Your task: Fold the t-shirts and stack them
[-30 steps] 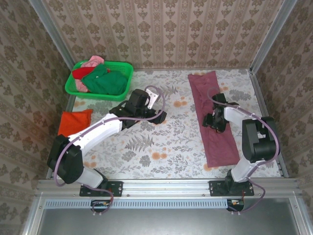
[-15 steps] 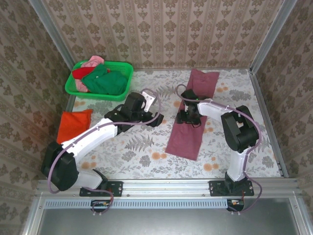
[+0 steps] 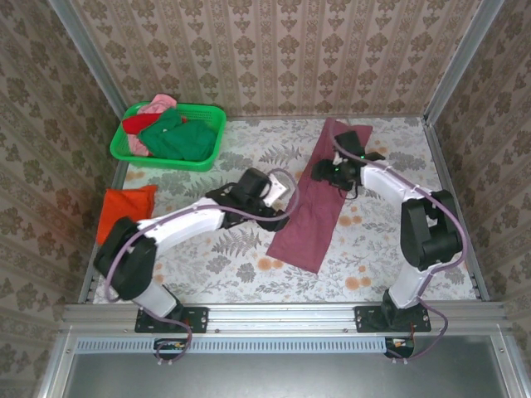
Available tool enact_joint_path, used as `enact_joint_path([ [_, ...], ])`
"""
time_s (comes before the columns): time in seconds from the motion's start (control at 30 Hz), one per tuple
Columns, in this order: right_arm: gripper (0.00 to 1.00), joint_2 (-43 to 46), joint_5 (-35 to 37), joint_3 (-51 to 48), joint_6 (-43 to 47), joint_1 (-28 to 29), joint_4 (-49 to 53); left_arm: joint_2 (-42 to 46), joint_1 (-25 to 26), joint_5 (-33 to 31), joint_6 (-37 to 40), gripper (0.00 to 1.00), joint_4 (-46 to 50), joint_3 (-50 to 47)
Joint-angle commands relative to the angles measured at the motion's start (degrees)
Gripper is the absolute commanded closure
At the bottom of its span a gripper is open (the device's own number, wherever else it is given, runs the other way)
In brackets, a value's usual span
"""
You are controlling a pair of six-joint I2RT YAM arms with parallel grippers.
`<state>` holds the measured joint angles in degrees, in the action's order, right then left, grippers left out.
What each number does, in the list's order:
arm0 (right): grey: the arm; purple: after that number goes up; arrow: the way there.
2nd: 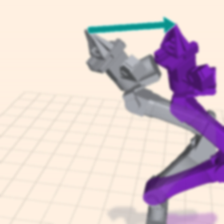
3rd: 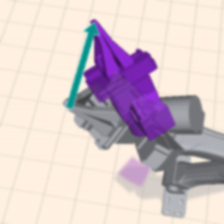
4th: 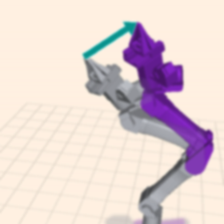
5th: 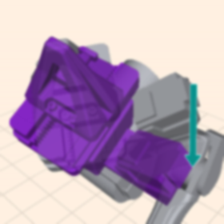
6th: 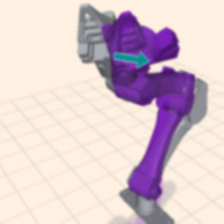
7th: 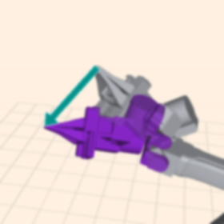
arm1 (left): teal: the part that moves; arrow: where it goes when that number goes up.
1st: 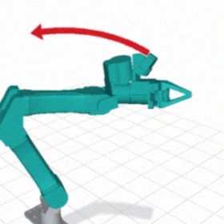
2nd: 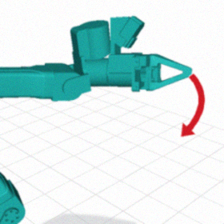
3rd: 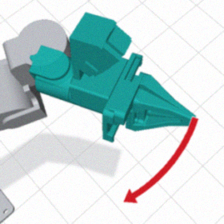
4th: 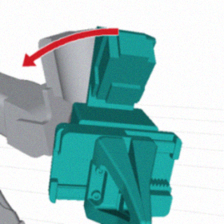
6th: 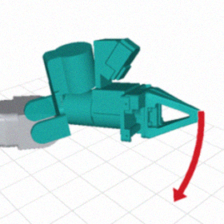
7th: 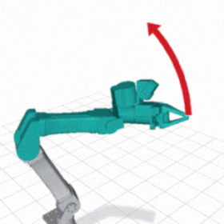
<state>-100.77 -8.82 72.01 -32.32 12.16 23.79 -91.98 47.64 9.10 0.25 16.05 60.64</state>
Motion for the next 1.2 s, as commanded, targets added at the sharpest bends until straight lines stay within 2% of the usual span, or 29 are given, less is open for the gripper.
enact_joint_path([
  [0.0, 0.3, -3.63, -1.77, 0.89, -3.53, -4.31, -1.6, -6.17, 2.51, 2.28, 8.05, 0.43, 4.57, 5.82],
  [0.13, 0.39, -10.32, -1.61, 7.36, -3.64, -9.11, -0.88, -13.04, 3.22, 6.01, 9.34, 0.68, 7.79, 10.44],
  [0.2, 0.42, -14.23, -1.98, 11.45, -2.95, -10.69, 0.66, -14.74, 3.28, 7.35, 8.92, 0.78, 8.14, 11.01],
  [0.27, 0.5, -18.04, -2.72, 15.74, -1.88, -11.46, 2.52, -15.24, 3.34, 8.24, 7.91, 0.82, 7.11, 9.94],
  [0.37, 0.59, -23.42, -4.7, 21.49, -0.23, -11.57, 5.05, -15.08, 3.25, 9.79, 5.28, 0.83, 6.51, 8.01],
  [0.53, 0.68, -29.92, -7.12, 28.0, 0.39, -10.9, 6.59, -14.3, 3.76, 11.2, 0.07, 0.84, 4.61, 3.34],
  [0.83, 0.65, -39.56, -9.34, 41.92, 1.83, -4.92, 13.66, -12.09, 5.44, 10.33, -8.26, 0.81, 0.55, -2.3],
  [1.03, 0.62, -46.79, -9.81, 54.71, 0.17, -0.51, 17.21, -10.38, 6.24, 7.63, -11.07, 0.78, -0.26, -3.84],
  [1.17, 0.58, -48.26, -9.47, 60.01, -0.63, 0.21, 18.26, -8.63, 6.41, 5.45, -11.81, 0.75, -0.86, -4.92],
])
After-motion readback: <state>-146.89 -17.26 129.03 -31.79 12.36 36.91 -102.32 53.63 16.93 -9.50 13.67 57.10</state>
